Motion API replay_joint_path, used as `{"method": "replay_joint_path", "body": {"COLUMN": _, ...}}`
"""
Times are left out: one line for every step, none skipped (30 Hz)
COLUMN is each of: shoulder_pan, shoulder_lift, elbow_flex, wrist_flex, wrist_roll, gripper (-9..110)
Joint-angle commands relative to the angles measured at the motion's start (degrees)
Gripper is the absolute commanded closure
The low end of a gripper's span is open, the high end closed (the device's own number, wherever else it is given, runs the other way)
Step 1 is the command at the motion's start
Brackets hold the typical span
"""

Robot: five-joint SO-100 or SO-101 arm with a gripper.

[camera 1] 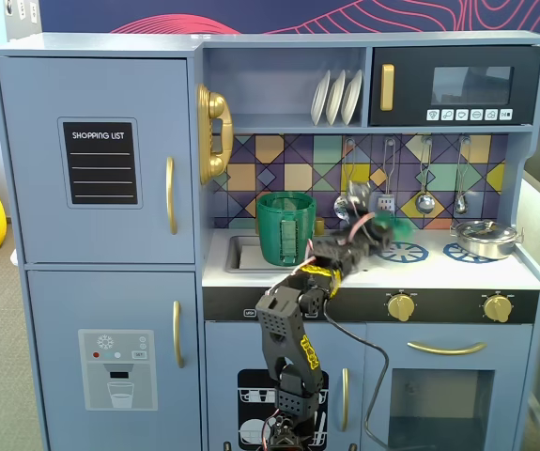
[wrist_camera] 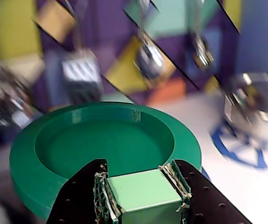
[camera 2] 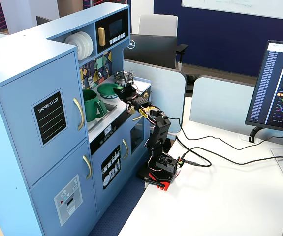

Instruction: Pick up the lid from the counter and put it on the green recipient

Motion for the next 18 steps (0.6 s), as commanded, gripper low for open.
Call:
{"method": "replay_joint_path", "body": {"shoulder_pan": -3.8, "shoulder_lift": 5.9, "elbow_flex": -15.3, "wrist_flex": 8.8, "wrist_roll": 1.9, "gripper": 102}}
{"method": "replay_joint_path", "body": {"shoulder_pan": -4.9, "shoulder_lift": 6.2, "elbow_flex": -17.8, "wrist_flex": 11.4, "wrist_roll": 2.2, "gripper": 102}}
{"method": "replay_joint_path", "body": {"shoulder_pan": -5.9, "shoulder_lift": 6.4, "elbow_flex": -20.0, "wrist_flex": 14.0, "wrist_roll": 2.3, "gripper": 102}}
{"method": "replay_joint_path", "body": {"shoulder_pan": -7.0, "shoulder_lift": 6.6, "elbow_flex": -22.0, "wrist_flex": 16.2, "wrist_roll": 2.2, "gripper": 102}}
{"method": "replay_joint_path", "body": {"shoulder_pan": -8.3, "shoulder_lift": 6.8, "elbow_flex": -23.6, "wrist_flex": 17.9, "wrist_roll": 1.9, "gripper": 102}}
{"method": "replay_joint_path", "body": {"shoulder_pan": -9.6, "shoulder_lift": 6.9, "elbow_flex": -24.9, "wrist_flex": 18.9, "wrist_roll": 1.7, "gripper": 102}}
{"method": "replay_joint_path", "body": {"shoulder_pan": -11.0, "shoulder_lift": 6.9, "elbow_flex": -25.9, "wrist_flex": 19.9, "wrist_roll": 1.5, "gripper": 102}}
{"method": "replay_joint_path", "body": {"shoulder_pan": -12.4, "shoulder_lift": 7.1, "elbow_flex": -27.0, "wrist_flex": 20.9, "wrist_roll": 1.4, "gripper": 102}}
{"method": "replay_joint_path", "body": {"shoulder_pan": -13.7, "shoulder_lift": 7.2, "elbow_flex": -27.8, "wrist_flex": 22.0, "wrist_roll": 1.5, "gripper": 102}}
{"method": "replay_joint_path", "body": {"shoulder_pan": -15.1, "shoulder_lift": 7.3, "elbow_flex": -28.7, "wrist_flex": 23.2, "wrist_roll": 1.4, "gripper": 102}}
{"method": "replay_joint_path", "body": {"shoulder_pan": -16.4, "shoulder_lift": 7.4, "elbow_flex": -29.0, "wrist_flex": 24.0, "wrist_roll": 1.3, "gripper": 102}}
{"method": "replay_joint_path", "body": {"shoulder_pan": -17.5, "shoulder_lift": 7.5, "elbow_flex": -29.2, "wrist_flex": 24.4, "wrist_roll": 1.1, "gripper": 102}}
{"method": "replay_joint_path", "body": {"shoulder_pan": -18.7, "shoulder_lift": 7.6, "elbow_flex": -29.2, "wrist_flex": 24.9, "wrist_roll": 0.4, "gripper": 102}}
{"method": "replay_joint_path", "body": {"shoulder_pan": -19.8, "shoulder_lift": 7.6, "elbow_flex": -29.1, "wrist_flex": 25.2, "wrist_roll": -0.4, "gripper": 102}}
{"method": "replay_joint_path", "body": {"shoulder_pan": -20.7, "shoulder_lift": 7.6, "elbow_flex": -28.7, "wrist_flex": 25.2, "wrist_roll": -0.9, "gripper": 102}}
{"method": "replay_joint_path", "body": {"shoulder_pan": -21.5, "shoulder_lift": 7.6, "elbow_flex": -28.4, "wrist_flex": 25.3, "wrist_roll": -1.3, "gripper": 102}}
{"method": "replay_joint_path", "body": {"shoulder_pan": -22.3, "shoulder_lift": 7.6, "elbow_flex": -27.9, "wrist_flex": 25.3, "wrist_roll": -1.9, "gripper": 102}}
{"method": "replay_joint_path", "body": {"shoulder_pan": -22.9, "shoulder_lift": 7.6, "elbow_flex": -27.4, "wrist_flex": 25.2, "wrist_roll": -2.2, "gripper": 102}}
